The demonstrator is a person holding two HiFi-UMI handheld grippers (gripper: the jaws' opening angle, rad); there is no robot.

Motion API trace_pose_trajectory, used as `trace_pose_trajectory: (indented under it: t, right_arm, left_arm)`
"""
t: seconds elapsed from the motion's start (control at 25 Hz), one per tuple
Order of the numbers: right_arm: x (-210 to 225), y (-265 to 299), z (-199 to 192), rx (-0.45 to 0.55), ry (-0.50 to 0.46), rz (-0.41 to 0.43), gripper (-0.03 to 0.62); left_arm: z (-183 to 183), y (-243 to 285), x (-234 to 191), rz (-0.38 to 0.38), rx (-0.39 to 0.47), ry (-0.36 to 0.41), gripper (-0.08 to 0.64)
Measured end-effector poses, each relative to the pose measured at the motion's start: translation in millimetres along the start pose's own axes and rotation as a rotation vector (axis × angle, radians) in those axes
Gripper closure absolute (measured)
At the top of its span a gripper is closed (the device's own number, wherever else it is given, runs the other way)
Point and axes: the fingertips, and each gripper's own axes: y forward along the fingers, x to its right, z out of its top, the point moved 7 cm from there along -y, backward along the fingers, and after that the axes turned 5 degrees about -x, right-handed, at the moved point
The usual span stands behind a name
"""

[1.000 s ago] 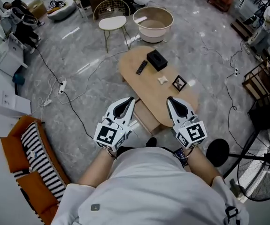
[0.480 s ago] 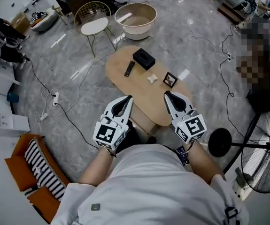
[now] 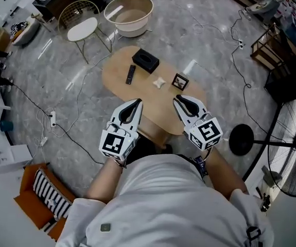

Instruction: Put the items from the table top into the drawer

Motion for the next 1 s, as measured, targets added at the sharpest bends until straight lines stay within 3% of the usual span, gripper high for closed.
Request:
trace_pose_trajectory:
  t: [0.44, 0.64, 1.0]
  right_arm:
    - [61, 144, -58, -0.22, 0.024, -0.007, 0.37]
    - [81, 203, -121, -0.358, 0.064, -0.012, 0.341]
    - [137, 296, -247, -0.557, 0.079, -0.034, 0.325]
  left_arm:
    - [-59, 81, -109, -0.089, -0.139, -0.065, 0.551]
    - [-108, 110, -149, -0.131, -0.24, -0.103, 0.551]
    - [-202, 178, -195, -0.216, -0.303, -0.103, 0.551]
